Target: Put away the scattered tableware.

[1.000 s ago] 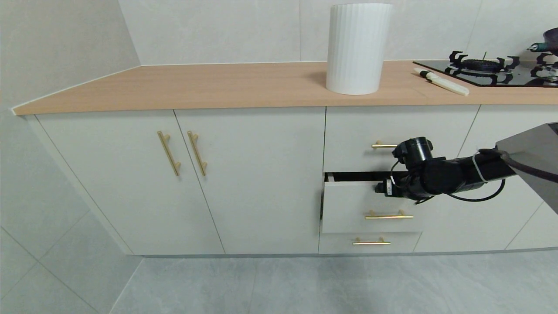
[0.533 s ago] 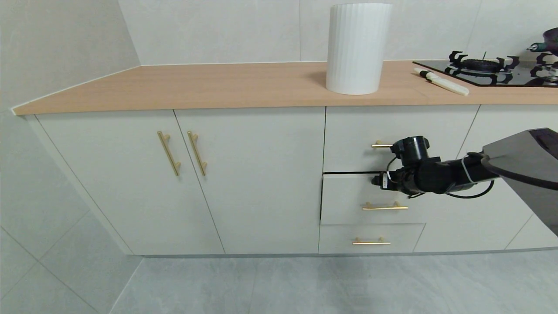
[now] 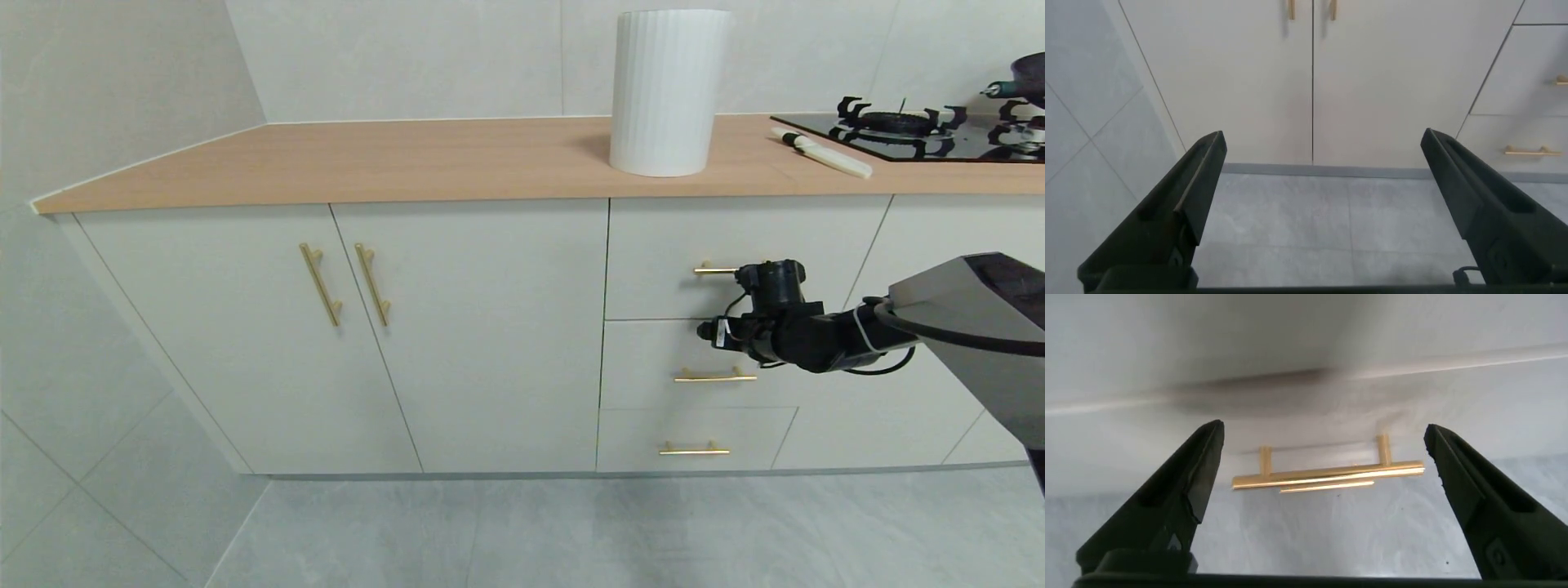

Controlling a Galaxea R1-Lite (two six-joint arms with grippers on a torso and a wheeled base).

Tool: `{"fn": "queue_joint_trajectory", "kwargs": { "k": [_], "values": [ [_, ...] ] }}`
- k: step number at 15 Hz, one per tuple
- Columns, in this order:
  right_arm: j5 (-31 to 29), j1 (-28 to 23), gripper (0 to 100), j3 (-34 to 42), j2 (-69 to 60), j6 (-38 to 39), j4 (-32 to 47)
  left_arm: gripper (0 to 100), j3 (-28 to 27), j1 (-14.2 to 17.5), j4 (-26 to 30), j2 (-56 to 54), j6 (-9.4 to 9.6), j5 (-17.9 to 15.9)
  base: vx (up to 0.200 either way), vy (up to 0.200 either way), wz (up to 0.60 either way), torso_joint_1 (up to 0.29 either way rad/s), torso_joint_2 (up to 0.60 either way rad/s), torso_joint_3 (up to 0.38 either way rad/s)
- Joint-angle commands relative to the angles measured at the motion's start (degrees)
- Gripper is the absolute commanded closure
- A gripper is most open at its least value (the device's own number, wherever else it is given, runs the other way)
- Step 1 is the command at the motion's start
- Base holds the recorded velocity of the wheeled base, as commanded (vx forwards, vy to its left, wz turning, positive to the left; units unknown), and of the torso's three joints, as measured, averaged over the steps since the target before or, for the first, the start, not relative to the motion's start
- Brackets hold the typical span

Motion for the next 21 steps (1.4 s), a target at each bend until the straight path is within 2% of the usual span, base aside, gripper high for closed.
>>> {"fn": "queue_joint_trajectory", "kwargs": {
  "k": [1,5,9,10,11,13,14,17,18,19,21],
  "values": [
    [0.14,0.22,0,0.58,-0.99,-0.01,0.34,0,0.0,0.02,-0.1,0.0,-0.01,0.01,0.0,0.0,0.0,0.0,0.0,0.0],
    [0.14,0.4,0,9.28,-9.25,0.26,0.43,0,0.0,0.02,-0.01,0.0,-0.01,0.01,0.0,0.0,0.0,0.0,0.0,0.0],
    [-0.04,0.4,0,27.65,-29.38,0.08,0.17,0,0.0,0.02,-0.01,0.0,-0.01,0.01,0.0,0.0,0.0,0.0,0.0,0.0],
    [-0.04,0.4,0,28.0,-29.82,0.08,0.17,0,0.0,0.02,-0.1,0.0,-0.01,0.01,0.0,0.0,0.0,0.0,0.0,0.0],
    [-1.88,1.01,0,35.56,-41.07,-0.1,0.17,0,0.0,0.02,-0.01,0.0,-0.01,0.01,0.0,0.0,0.0,0.0,0.0,0.0],
    [-5.57,2.95,0,41.19,-52.41,-0.18,0.17,0,0.0,0.02,-0.01,0.0,-0.01,0.01,0.0,0.0,0.0,0.0,0.0,0.0],
    [-6.54,5.15,0,46.29,-63.4,-1.68,0.25,0,0.0,0.02,-0.01,0.0,-0.01,0.01,0.0,0.0,0.0,0.0,0.0,0.0],
    [-7.42,6.29,0,57.36,-85.28,-12.31,0.69,0,0.0,0.02,-0.01,0.0,-0.01,0.01,0.0,0.0,0.0,0.0,0.0,0.0],
    [-10.41,6.02,0,59.64,-90.55,-14.86,0.78,0,0.0,0.02,-0.01,0.0,-0.01,0.01,0.0,0.0,0.0,0.0,0.0,0.0],
    [-16.12,5.5,0,61.31,-95.39,-17.06,1.4,0,0.0,0.02,-0.01,0.0,-0.01,0.01,0.0,0.0,0.0,0.0,0.0,0.0],
    [-23.85,4.97,0,63.25,-104.09,-19.7,5.97,0,0.0,0.02,-0.01,0.0,-0.01,0.01,0.0,0.0,0.0,0.0,0.0,0.0]
  ]
}}
